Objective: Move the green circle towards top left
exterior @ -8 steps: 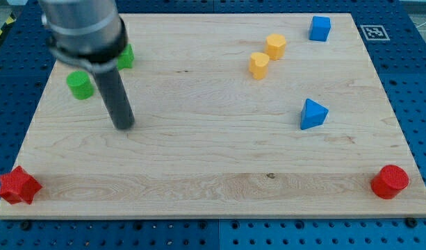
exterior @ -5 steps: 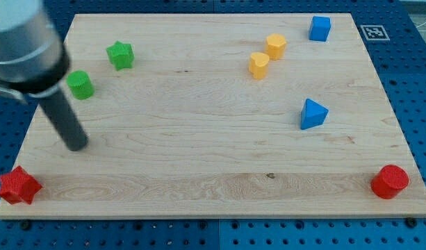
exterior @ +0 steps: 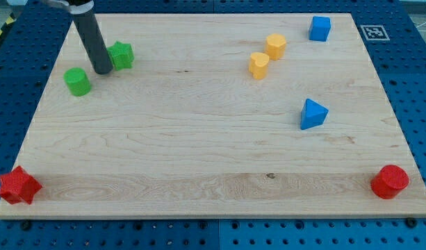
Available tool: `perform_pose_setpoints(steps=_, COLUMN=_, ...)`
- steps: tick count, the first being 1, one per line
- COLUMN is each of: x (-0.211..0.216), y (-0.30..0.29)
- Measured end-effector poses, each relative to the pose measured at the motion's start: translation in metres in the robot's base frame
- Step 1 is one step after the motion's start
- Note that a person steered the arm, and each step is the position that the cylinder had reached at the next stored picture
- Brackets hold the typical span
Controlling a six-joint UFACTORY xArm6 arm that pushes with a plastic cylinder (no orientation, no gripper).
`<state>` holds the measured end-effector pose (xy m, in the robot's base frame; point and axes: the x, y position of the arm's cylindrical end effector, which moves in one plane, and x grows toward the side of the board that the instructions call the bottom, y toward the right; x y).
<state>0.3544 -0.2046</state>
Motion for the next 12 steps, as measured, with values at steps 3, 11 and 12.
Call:
perform_pose_setpoints(steps=3, x=0.12, y=-0.005)
perform_pose_setpoints(steps=11, x=-0.058, y=-0.016)
perform_pose_setpoints(steps=12, x=-0.047, y=-0.014)
